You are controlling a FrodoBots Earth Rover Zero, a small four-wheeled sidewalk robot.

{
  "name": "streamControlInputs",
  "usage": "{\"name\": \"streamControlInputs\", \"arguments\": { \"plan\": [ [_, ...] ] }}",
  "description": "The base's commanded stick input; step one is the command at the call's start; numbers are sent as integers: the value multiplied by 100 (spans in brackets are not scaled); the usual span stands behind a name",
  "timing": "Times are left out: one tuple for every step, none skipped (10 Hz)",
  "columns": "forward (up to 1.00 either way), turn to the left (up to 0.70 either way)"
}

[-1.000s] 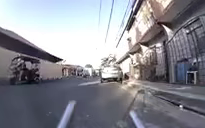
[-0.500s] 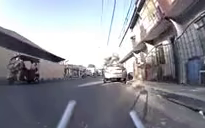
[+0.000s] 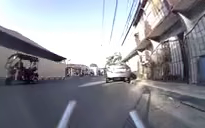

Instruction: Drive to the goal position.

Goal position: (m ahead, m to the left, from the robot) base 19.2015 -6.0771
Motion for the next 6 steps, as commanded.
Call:
{"name": "streamControlInputs", "arguments": {
  "plan": [
    [85,0],
    [85,0],
    [85,0],
    [85,0],
    [85,0],
    [85,0]
  ]
}}
